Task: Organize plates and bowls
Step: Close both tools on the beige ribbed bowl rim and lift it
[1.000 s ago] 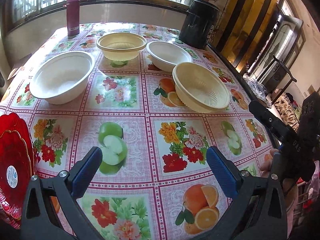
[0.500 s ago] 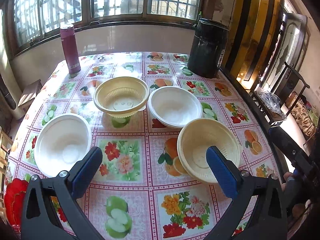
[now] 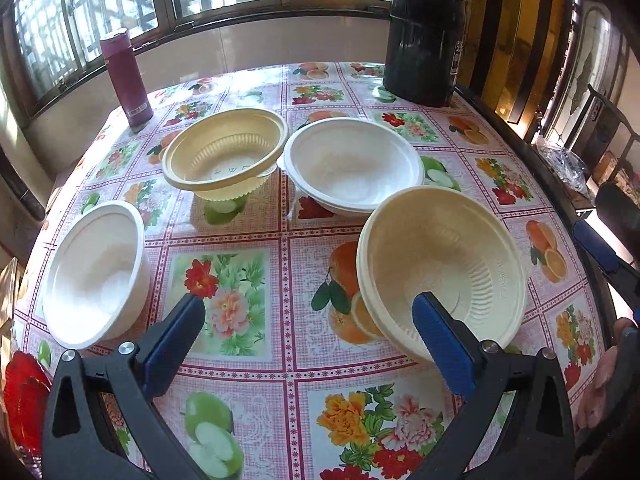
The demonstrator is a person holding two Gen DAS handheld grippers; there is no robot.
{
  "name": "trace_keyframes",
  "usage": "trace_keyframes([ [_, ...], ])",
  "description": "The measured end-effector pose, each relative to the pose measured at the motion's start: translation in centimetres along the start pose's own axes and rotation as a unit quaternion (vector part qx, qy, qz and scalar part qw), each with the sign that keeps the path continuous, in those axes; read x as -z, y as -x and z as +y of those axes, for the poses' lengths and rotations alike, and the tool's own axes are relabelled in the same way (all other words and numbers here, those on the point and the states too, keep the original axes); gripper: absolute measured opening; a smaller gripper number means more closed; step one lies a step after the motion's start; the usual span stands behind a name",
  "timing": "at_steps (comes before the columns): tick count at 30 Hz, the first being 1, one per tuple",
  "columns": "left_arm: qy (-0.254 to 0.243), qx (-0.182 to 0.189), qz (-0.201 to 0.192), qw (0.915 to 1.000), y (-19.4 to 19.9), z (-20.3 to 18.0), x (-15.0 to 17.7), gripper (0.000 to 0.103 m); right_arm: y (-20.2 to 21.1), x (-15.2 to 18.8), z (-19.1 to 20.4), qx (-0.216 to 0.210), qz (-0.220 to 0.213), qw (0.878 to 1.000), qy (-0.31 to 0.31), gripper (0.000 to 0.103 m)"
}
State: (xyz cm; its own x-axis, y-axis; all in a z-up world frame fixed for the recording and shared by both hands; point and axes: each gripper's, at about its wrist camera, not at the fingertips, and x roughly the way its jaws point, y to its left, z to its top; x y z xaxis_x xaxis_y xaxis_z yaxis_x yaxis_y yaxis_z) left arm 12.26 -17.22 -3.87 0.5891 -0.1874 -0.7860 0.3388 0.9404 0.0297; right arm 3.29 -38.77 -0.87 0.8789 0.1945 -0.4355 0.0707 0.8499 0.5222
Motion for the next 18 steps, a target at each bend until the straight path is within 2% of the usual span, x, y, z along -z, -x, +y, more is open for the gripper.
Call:
trace_keyframes([
  [5,-0.009,-0.018,-0.038,0.9991,1.0,-0.9,-0.3,0.103,0.3,-0.2,-0.1,0.016,-0.011,1.0,0.001,0.103],
  [9,-0.017,-0.035,-0.058,0.9975,1.3,-1.1,-0.6,0.103,-0.2,-0.1,0.0,0.036,-0.003,0.999,0.008,0.103],
  [18,-0.016,-0.035,-0.061,0.9974,0.5,-0.9,-1.2,0.103,-0.7,0.2,-0.1,0.043,0.005,0.999,0.012,0.103],
])
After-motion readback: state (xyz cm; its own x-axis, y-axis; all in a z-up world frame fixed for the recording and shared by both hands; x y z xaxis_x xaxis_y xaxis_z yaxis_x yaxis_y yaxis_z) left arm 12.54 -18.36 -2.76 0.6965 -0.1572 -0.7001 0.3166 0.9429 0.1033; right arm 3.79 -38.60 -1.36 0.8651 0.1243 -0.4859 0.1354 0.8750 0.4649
